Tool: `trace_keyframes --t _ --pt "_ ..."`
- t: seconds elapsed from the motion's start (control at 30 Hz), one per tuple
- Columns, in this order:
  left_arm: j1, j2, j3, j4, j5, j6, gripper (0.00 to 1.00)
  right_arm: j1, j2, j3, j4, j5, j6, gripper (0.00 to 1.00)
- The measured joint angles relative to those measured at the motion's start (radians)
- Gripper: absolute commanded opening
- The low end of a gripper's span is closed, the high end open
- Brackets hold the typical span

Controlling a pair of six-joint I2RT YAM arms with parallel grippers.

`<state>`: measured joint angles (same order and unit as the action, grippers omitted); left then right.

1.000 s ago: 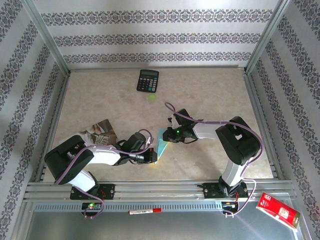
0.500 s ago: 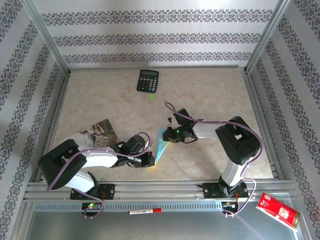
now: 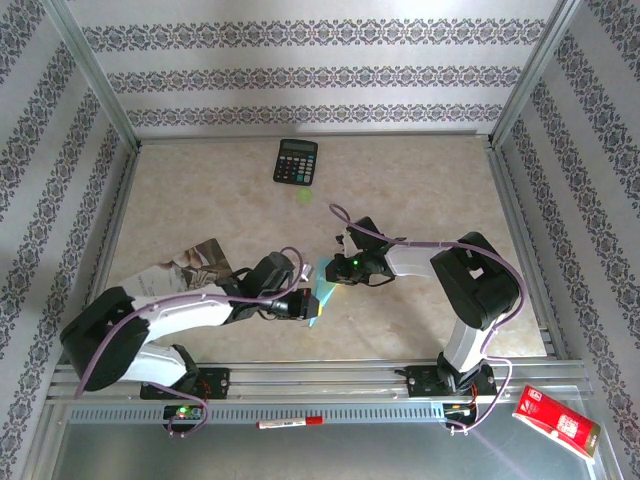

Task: Fold a paper plane with a square sheet of paper (pick it up from the middle)
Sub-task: Fold the wing for the fifth time at the center of the table.

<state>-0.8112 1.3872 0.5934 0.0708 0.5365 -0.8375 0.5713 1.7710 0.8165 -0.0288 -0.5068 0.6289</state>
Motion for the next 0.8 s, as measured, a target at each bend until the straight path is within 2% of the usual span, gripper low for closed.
trace_keyframes --t 0.23,0.57,0.8 --pt "0.07 0.163 0.071 0.012 0.028 0.031 0.0 0.0 0.001 0.004 -0.006 0.0 0.0 0.16" --pt "0.072 0.248 0.072 0.032 0.059 0.042 0.0 0.0 0.003 0.009 -0.014 0.0 0.0 0.16" --pt "0.074 0.253 0.06 0.035 0.058 0.049 0.0 0.0 0.008 0.019 -0.017 0.0 0.0 0.16"
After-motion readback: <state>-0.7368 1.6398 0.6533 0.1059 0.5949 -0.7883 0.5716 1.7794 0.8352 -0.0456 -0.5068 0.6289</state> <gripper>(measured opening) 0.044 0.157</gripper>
